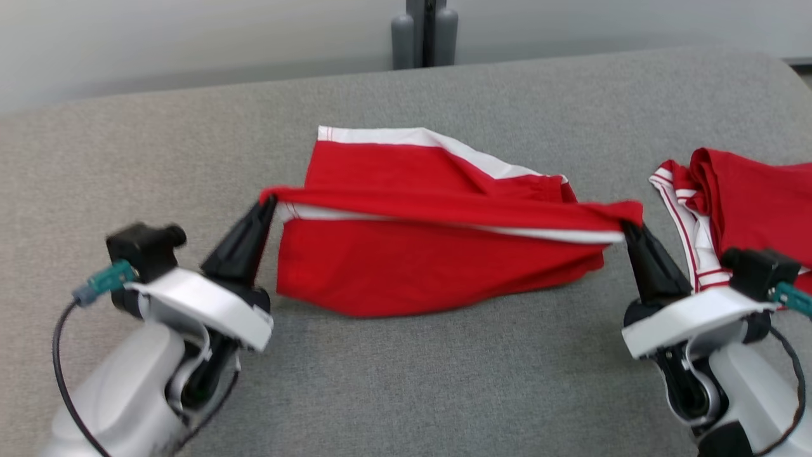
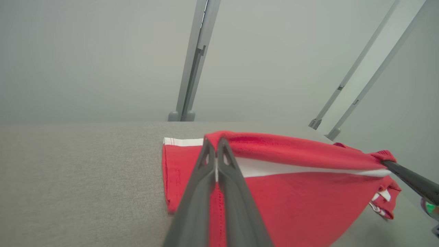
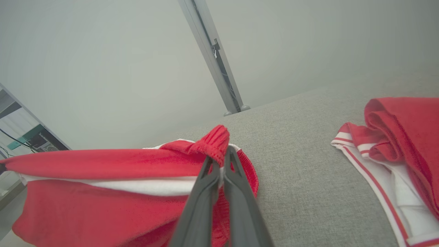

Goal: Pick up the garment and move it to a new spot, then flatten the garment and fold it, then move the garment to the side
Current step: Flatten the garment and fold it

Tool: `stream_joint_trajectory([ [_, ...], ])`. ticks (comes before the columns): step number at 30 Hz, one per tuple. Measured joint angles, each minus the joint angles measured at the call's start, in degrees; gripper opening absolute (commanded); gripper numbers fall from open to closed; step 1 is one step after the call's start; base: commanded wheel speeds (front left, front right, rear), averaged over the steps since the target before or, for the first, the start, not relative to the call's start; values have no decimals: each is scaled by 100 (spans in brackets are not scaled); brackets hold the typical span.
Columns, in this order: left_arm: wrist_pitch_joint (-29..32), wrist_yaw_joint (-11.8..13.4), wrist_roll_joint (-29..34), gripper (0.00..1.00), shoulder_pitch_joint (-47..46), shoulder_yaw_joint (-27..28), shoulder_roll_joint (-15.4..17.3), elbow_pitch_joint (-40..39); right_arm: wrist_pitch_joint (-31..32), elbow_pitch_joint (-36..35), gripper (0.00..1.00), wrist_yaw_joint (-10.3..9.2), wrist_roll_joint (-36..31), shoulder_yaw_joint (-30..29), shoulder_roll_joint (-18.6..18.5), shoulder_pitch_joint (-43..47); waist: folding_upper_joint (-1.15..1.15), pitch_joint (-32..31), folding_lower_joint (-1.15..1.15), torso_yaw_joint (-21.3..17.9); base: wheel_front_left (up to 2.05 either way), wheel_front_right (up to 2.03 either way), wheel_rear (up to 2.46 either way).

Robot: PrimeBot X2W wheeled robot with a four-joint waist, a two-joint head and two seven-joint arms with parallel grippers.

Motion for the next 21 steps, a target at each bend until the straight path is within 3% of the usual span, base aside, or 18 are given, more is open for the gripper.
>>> stream_joint_trajectory([
  [11, -23, -449, 389, 0, -1712, 16, -495, 1704, 1, 500, 0, 2, -121, -240, 232, -1100, 0, 788, 0, -160, 0, 0, 0],
  [16, -12, -506, 513, 0, -2438, -68, -761, 2597, 1, 647, 0, 2, -160, -318, 361, -1444, 0, 1161, 0, -196, 0, 0, 0],
  [21, 60, -575, 421, 0, -3005, -78, -1009, 3439, 1, 862, 11, 2, -203, -270, 479, -1773, 0, 1477, 0, -249, 0, 0, 0],
])
